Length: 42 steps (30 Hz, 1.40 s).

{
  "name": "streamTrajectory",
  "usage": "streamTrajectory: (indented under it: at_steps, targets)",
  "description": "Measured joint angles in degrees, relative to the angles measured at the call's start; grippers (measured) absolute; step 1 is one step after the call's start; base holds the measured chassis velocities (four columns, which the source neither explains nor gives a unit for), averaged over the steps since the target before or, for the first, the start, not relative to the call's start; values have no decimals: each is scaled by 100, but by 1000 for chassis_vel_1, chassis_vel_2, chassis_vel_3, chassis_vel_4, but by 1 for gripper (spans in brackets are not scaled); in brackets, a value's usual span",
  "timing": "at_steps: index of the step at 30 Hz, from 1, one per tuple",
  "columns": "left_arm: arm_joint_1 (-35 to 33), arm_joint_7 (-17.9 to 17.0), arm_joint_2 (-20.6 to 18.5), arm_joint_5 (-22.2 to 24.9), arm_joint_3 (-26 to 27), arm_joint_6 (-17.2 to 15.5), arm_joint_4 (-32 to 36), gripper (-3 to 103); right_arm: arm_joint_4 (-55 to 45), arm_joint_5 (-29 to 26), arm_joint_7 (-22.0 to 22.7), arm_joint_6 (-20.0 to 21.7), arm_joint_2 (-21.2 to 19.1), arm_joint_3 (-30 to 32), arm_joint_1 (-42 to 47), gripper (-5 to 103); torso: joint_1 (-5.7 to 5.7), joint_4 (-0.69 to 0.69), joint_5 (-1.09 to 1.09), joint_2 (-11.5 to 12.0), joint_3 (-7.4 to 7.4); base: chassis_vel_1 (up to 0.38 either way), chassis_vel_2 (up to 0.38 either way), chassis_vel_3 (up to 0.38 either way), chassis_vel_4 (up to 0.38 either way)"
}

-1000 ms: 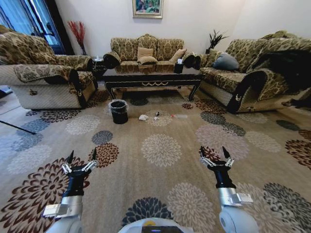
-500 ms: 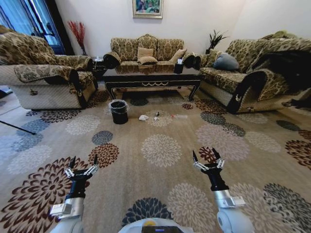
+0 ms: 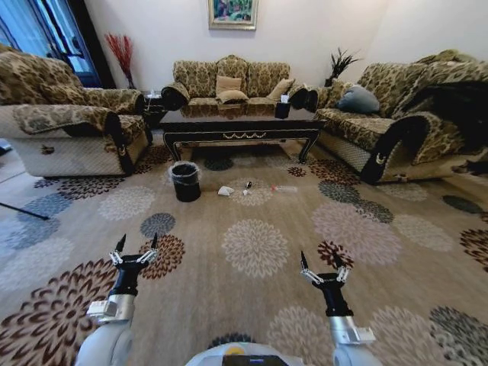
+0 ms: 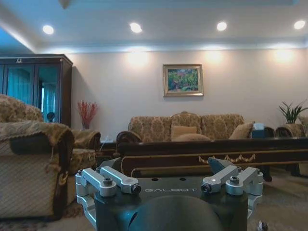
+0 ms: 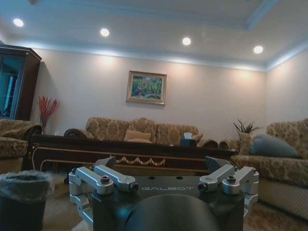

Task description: Move to the front of the table and pick up the trash from the floor, then place it into the trash bin.

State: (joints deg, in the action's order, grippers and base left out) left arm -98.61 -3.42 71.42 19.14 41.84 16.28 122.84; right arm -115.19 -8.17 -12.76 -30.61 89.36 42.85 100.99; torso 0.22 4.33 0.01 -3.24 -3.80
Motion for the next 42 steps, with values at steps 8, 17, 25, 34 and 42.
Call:
streamTrajectory:
  at_steps: [8,17,25,34,42]
  targets:
    - [-449,195,624,-1,133,-12,413,100,-448,-24,196,101,-362,-31,-133,100,1,-3,0,-6,-2,-266,270,278,-257]
    - [-865,208,1166,-395,194,209,523,100,-661,-150,310,341,-690,-191,-157,100,0,0,-3,-8,-5,-302,302,299,-324]
    - [-840,207,1238,-433,291,210,538,100,-662,-257,367,407,-857,-175,-266,100,0,-1,0,-10,-7,-315,310,323,-316]
    - [-833,208,1194,-405,354,180,717,100,-627,-284,367,417,-842,-197,-371,100,1,-2,0,-11,-8,-324,322,318,-328]
    - [-792,208,1130,-378,356,187,592,100,-543,-241,360,359,-745,-237,-356,100,2,0,-3,-11,-9,-300,295,288,-296]
